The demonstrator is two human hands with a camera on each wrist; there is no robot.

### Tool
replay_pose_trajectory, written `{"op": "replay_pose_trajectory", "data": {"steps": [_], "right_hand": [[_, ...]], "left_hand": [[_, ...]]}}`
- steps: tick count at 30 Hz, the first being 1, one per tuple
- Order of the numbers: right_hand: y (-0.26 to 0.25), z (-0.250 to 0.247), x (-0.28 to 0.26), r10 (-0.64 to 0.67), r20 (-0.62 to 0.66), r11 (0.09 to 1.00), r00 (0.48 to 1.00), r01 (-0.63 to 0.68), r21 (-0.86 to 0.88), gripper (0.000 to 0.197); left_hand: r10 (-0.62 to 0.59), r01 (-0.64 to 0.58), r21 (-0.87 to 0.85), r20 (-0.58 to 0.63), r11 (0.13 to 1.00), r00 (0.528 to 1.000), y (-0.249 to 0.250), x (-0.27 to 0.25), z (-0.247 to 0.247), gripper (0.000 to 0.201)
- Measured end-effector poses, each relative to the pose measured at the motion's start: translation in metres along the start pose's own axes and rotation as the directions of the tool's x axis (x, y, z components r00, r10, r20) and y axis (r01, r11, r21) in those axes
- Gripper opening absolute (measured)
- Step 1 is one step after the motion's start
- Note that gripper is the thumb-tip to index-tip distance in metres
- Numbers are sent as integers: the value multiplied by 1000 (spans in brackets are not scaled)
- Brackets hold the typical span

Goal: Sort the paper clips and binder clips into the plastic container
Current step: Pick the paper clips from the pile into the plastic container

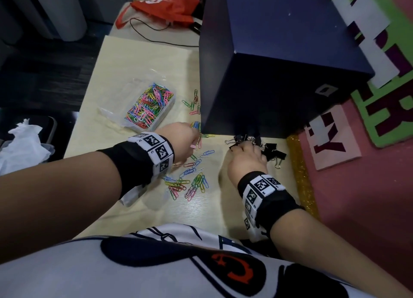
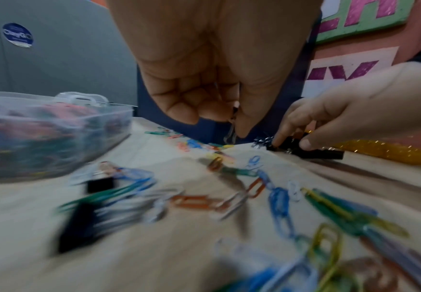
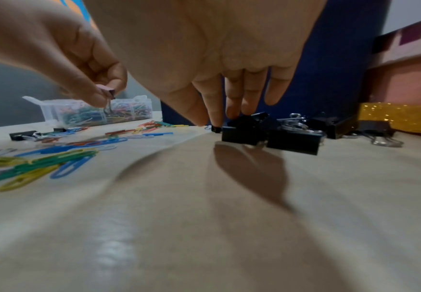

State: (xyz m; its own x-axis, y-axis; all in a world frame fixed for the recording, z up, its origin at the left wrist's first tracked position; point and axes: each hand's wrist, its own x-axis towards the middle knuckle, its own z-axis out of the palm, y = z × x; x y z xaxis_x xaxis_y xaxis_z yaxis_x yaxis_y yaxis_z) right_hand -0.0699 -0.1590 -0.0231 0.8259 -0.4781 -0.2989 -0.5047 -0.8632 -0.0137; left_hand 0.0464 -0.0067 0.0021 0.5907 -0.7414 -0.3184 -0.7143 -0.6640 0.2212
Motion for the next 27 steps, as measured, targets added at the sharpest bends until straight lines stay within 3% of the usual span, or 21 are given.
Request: {"op": "replay_pose_trajectory", "data": {"steps": [3,6,10,14,18,21,27], "right_hand": [[11,1,-1,14,-83,998,996,-9,60,46],[22,2,-1,83,-131,989,988,-65,136,45],[30,-1,-2,85,-165,983,983,-56,177,45],[18,0,1,-90,-143,976,986,116,185,44],[-10,-3,9,-285,-7,926,958,277,256,52],[-28,-6,16,-306,113,934,945,275,229,59],[-58,-4,17,-244,228,968,943,223,112,45]], "left_hand": [[18,-35,-223,-79,974,997,19,12,1,21],[50,-65,-425,-47,903,998,34,18,1,48],[62,-59,-111,22,992,998,22,21,11,45],[44,-63,124,156,990,987,9,8,20,41],[129,-151,102,196,983,972,8,-7,24,45],[187,-198,57,157,979,970,1,-19,24,43],[6,-6,-2,19,1000,1000,-30,-33,16,37]]}}
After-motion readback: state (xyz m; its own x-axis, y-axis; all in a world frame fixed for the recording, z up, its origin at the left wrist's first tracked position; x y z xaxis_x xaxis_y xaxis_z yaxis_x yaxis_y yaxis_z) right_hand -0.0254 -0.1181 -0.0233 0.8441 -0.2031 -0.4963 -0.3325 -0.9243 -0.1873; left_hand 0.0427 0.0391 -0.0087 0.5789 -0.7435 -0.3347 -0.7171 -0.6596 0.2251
